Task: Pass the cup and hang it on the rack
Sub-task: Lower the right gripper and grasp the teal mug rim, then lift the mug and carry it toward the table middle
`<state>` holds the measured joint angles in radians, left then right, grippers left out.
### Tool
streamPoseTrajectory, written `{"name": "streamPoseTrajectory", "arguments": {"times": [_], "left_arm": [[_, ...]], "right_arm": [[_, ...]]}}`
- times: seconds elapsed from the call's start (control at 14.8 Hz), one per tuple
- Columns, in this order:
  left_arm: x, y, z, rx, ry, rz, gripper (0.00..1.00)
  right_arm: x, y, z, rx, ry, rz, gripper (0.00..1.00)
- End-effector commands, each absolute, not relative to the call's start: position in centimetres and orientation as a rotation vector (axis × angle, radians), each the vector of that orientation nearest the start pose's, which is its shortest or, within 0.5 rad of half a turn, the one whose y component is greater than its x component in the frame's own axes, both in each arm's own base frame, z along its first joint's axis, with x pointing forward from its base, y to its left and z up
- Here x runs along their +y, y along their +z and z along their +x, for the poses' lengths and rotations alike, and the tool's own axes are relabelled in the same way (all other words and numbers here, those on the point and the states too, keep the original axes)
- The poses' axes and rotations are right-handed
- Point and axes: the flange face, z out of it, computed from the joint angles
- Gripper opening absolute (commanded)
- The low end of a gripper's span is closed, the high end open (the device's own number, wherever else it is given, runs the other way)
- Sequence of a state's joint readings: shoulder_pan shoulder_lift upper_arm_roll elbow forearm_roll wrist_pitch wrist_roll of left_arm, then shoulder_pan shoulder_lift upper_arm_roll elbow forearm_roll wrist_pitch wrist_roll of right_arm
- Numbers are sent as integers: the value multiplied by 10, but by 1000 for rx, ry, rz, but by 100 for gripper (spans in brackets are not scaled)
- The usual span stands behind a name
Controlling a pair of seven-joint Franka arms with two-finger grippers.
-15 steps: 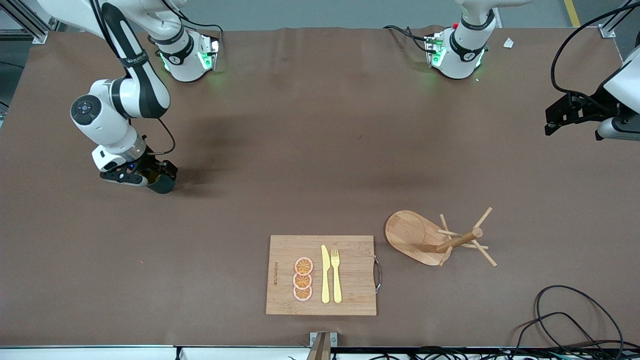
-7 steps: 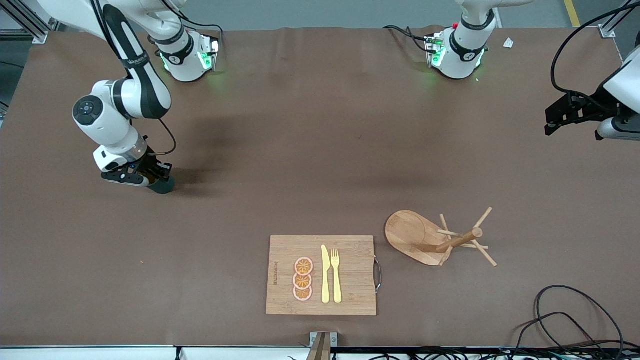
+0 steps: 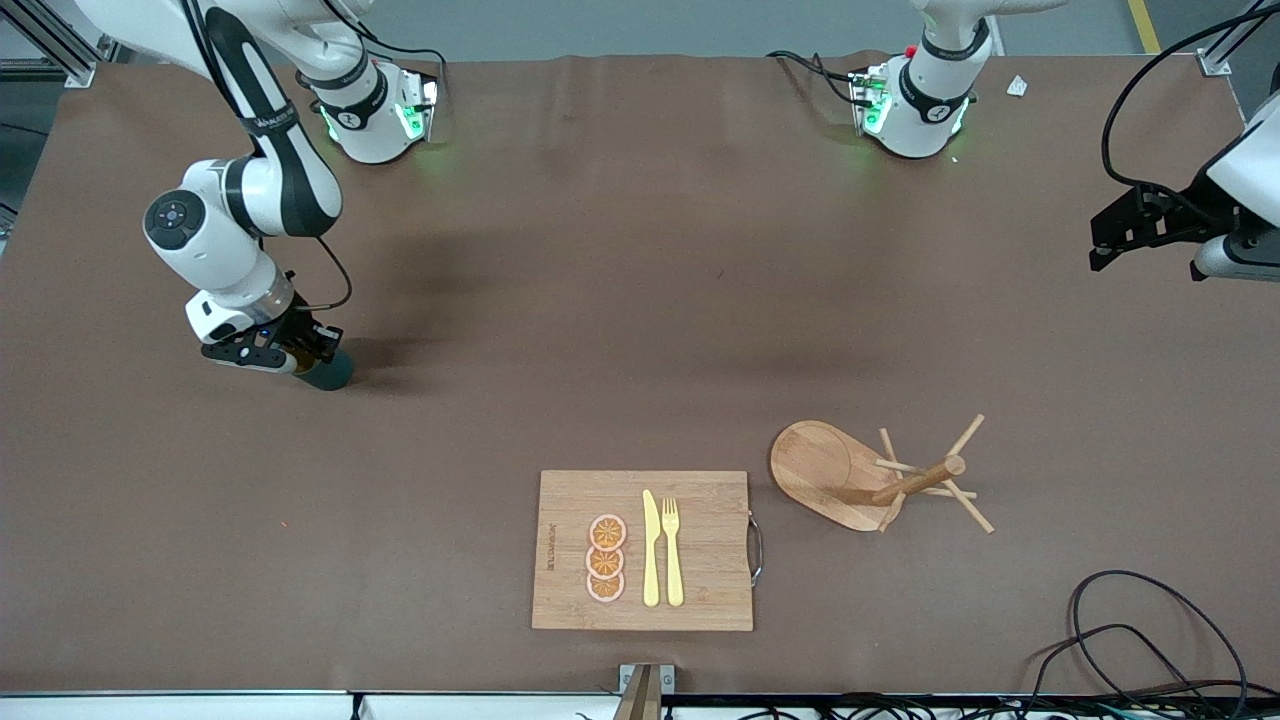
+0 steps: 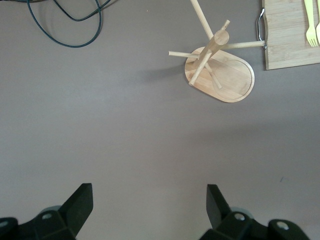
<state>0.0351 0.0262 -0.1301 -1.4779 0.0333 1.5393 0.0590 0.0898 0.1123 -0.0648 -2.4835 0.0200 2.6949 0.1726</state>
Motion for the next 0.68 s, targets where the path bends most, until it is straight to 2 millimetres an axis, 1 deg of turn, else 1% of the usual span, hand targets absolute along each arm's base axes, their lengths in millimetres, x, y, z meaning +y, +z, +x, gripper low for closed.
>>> {"name": "streamPoseTrajectory", "arguments": {"times": [0.0,0.07,0.14,0.2,0.34,0.41,0.47,0.61], "left_arm": [[-49,656,556,223,-52,-3090,100],[-50,656,556,228,-52,-3090,100],[-50,656,556,225,-52,-3090,100],[-50,656,556,225,-52,-3090,100],[-49,656,556,223,-52,-3090,100],[-50,656,556,225,-52,-3090,100],[-50,655,557,225,-50,-3090,100],[-50,656,556,225,-52,-3090,100]], "right_arm": [[23,263,476,249,-82,-3112,0],[36,284,479,221,-84,-3109,0],[49,304,482,243,-101,-3101,0],[67,324,482,257,-110,-3095,0],[98,352,483,276,-94,-3088,0],[123,361,480,294,-72,-3088,0],[154,368,475,339,-58,-3086,0],[227,382,459,473,-83,-3053,0]]}}
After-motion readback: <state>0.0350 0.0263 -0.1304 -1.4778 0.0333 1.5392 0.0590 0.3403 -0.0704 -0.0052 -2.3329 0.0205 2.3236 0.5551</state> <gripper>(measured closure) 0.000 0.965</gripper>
